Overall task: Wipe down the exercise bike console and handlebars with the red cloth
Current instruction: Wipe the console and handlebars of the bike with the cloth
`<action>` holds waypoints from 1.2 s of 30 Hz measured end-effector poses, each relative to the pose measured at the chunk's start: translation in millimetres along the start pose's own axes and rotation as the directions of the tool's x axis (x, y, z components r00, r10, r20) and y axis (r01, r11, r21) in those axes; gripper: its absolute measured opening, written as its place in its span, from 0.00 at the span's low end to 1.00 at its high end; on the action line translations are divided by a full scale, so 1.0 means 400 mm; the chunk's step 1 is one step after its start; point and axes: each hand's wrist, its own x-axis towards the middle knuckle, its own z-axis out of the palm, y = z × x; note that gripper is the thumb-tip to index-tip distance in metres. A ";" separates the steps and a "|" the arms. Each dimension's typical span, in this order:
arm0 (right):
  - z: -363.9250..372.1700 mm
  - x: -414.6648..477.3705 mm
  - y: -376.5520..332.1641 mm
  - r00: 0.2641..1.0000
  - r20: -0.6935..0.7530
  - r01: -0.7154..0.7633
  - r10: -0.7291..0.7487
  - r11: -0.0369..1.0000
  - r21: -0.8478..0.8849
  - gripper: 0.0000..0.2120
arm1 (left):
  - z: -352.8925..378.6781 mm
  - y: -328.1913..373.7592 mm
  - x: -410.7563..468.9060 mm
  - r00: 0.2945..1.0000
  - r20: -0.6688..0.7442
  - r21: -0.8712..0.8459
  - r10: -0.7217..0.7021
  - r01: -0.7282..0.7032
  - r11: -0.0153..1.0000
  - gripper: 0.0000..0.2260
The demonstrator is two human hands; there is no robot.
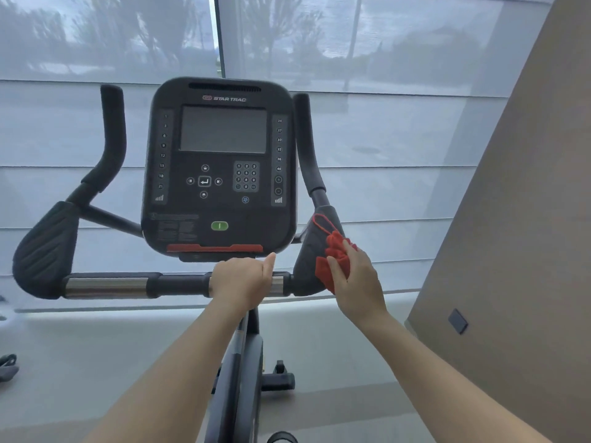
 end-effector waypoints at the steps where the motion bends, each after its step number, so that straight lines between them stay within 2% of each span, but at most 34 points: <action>1: 0.006 -0.015 -0.004 1.000 -0.013 -0.013 0.013 1.000 0.007 0.20 | 0.000 -0.001 0.000 1.000 0.010 -0.005 0.004 -0.004 1.000 0.27; 3: 0.007 -0.031 -0.009 0.999 -0.034 -0.033 0.034 0.999 0.015 0.18 | -0.001 -0.003 0.001 1.000 0.015 -0.001 0.023 -0.023 1.000 0.27; 5: -0.013 -0.015 -0.019 0.997 -0.072 -0.039 0.041 0.999 0.026 0.15 | 0.000 -0.010 0.000 0.995 0.006 0.069 0.099 -0.099 0.993 0.23; 7: -0.042 0.040 -0.039 0.985 -0.174 0.001 0.005 0.999 0.032 0.14 | 0.003 -0.015 -0.003 0.984 0.007 0.124 0.180 -0.179 0.976 0.19; 9: -0.060 0.116 -0.066 0.969 -0.240 0.065 -0.063 0.998 -0.002 0.15 | 0.010 -0.020 -0.001 0.982 0.012 0.097 0.190 -0.190 0.977 0.19; 11: -0.052 0.181 -0.081 0.979 -0.165 0.108 -0.120 0.991 -0.076 0.15 | 0.016 -0.027 0.004 0.980 0.003 0.073 0.201 -0.201 0.977 0.18; 13: -0.010 0.204 -0.068 0.994 0.022 0.113 -0.111 0.976 -0.186 0.16 | 0.021 -0.038 0.004 0.971 -0.030 0.055 0.235 -0.234 0.971 0.15; 15: 0.027 0.193 -0.044 0.991 0.097 0.113 -0.089 0.954 -0.278 0.17 | 0.018 -0.049 0.004 0.967 -0.050 0.011 0.249 -0.249 0.968 0.11; 17: 0.032 0.177 -0.035 0.994 0.068 0.105 -0.088 0.950 -0.295 0.18 | 0.014 -0.051 0.008 0.965 -0.042 -0.030 0.257 -0.259 0.966 0.11; 22: 0.007 0.091 -0.028 0.991 0.086 0.125 -0.103 0.940 -0.319 0.18 | 0.006 -0.039 0.017 0.979 0.033 -0.049 0.201 -0.199 0.979 0.23; 24: 0.005 0.042 -0.029 0.984 0.121 0.167 -0.133 0.928 -0.333 0.18 | 0.002 -0.040 0.021 0.980 0.053 -0.087 0.194 -0.189 0.978 0.23; 26: -0.009 0.020 -0.042 0.971 0.151 0.221 -0.184 0.932 -0.286 0.15 | -0.009 -0.044 0.024 0.964 0.076 -0.150 0.255 -0.242 0.959 0.18; 29: -0.027 0.031 -0.082 0.957 0.097 0.288 -0.274 0.941 -0.176 0.11 | -0.031 -0.076 0.040 0.946 0.064 -0.271 0.319 -0.291 0.917 0.18; 32: 0.007 0.029 -0.108 0.949 0.102 0.311 -0.297 0.934 -0.174 0.13 | -0.025 -0.135 0.042 0.956 -0.035 -0.165 0.293 -0.294 0.941 0.21; 36: 0.085 -0.023 -0.089 0.974 0.094 0.226 -0.206 0.900 -0.373 0.17 | 0.004 -0.166 0.019 0.981 0.038 -0.081 0.191 -0.188 0.979 0.28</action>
